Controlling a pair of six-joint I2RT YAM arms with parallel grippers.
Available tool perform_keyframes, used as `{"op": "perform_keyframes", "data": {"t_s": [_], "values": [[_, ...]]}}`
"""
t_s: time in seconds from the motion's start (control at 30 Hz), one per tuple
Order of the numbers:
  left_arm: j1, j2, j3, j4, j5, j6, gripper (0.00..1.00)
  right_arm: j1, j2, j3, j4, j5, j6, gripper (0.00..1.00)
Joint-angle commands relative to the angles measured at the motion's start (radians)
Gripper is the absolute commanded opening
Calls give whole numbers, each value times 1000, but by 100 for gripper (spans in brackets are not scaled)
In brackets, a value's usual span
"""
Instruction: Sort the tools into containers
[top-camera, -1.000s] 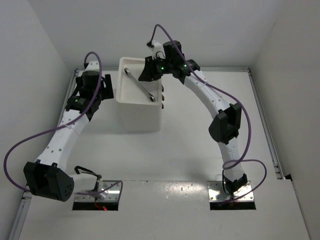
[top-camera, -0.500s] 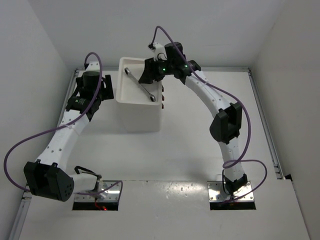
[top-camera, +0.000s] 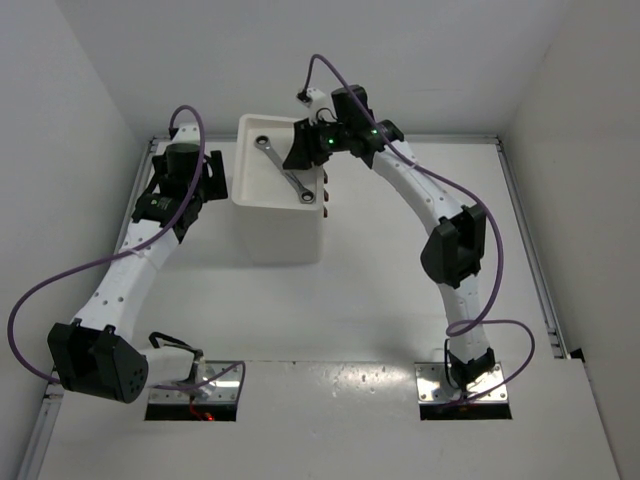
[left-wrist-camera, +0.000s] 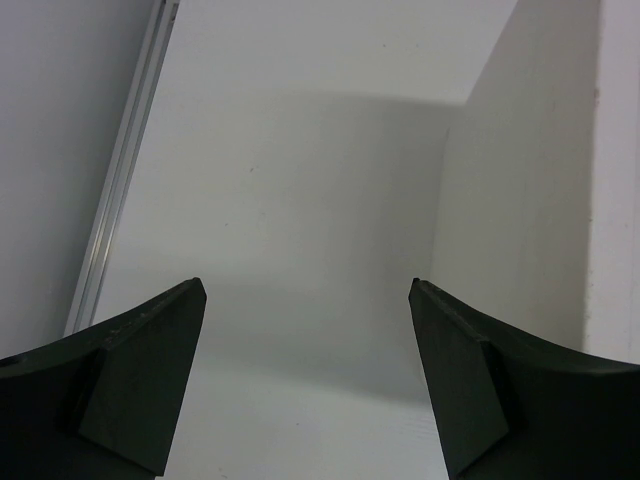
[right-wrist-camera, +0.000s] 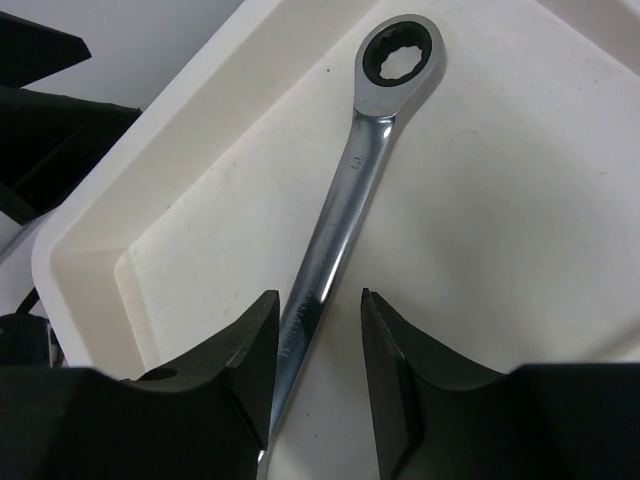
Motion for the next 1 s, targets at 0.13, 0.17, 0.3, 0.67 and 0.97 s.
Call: {"op": "perform_keyframes", "data": {"t_s": [0.13,0.17,0.3,0.67,0.97], "values": [[13,-22,-5,35,-1,10,90,-29,-128,-30,58,108,-11,44],[13,-22,-5,35,-1,10,90,-40,-153,-43,84,134,-11,44],[13,-22,13,35,10,-8,90,-118,-277,-86,113,245,-23,45],[13,-41,22,54,-113,-8,95,-387,-604,-643,-179,717,73,73],[13,-70,-11,54,-98,-51,95,-577,-490,-829,-330,547,129,55]]}}
